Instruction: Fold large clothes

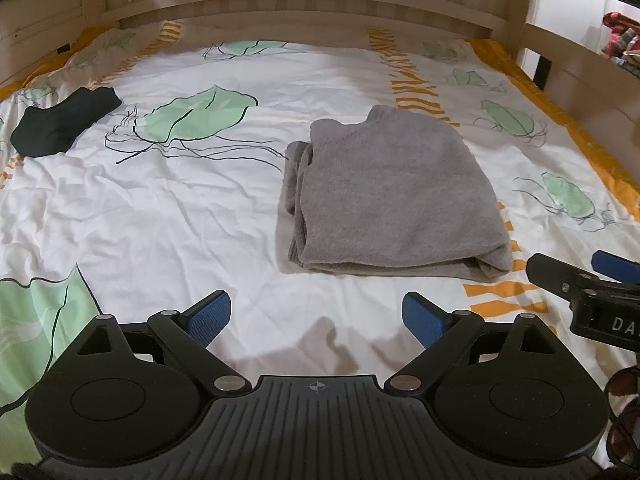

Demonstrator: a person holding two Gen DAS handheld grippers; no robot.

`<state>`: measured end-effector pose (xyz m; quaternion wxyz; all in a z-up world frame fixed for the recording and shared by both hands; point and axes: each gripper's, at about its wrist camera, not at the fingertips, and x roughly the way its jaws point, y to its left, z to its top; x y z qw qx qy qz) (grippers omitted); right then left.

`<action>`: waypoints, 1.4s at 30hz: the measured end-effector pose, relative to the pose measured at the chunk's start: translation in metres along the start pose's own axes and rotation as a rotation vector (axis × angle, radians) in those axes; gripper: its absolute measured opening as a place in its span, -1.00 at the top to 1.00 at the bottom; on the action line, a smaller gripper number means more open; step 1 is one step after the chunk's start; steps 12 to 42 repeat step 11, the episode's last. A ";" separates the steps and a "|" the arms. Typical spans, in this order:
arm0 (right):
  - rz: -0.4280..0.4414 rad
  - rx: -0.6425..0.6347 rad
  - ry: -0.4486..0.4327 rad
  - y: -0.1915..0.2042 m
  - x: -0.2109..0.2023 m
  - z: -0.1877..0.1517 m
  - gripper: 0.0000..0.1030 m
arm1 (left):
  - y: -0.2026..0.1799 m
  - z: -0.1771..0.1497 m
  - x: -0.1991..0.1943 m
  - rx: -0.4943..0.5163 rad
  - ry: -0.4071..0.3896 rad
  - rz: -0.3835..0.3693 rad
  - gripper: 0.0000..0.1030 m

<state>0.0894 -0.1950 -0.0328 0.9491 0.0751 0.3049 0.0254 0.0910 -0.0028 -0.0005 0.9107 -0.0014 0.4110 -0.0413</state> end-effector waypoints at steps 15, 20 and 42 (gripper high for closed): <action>0.004 -0.004 0.005 -0.002 0.002 0.000 -0.99 | 0.000 0.001 -0.005 0.006 -0.058 0.015 -0.82; 0.004 -0.004 0.005 -0.002 0.002 0.000 -0.99 | 0.000 0.001 -0.005 0.006 -0.058 0.015 -0.82; 0.004 -0.004 0.005 -0.002 0.002 0.000 -0.99 | 0.000 0.001 -0.005 0.006 -0.058 0.015 -0.82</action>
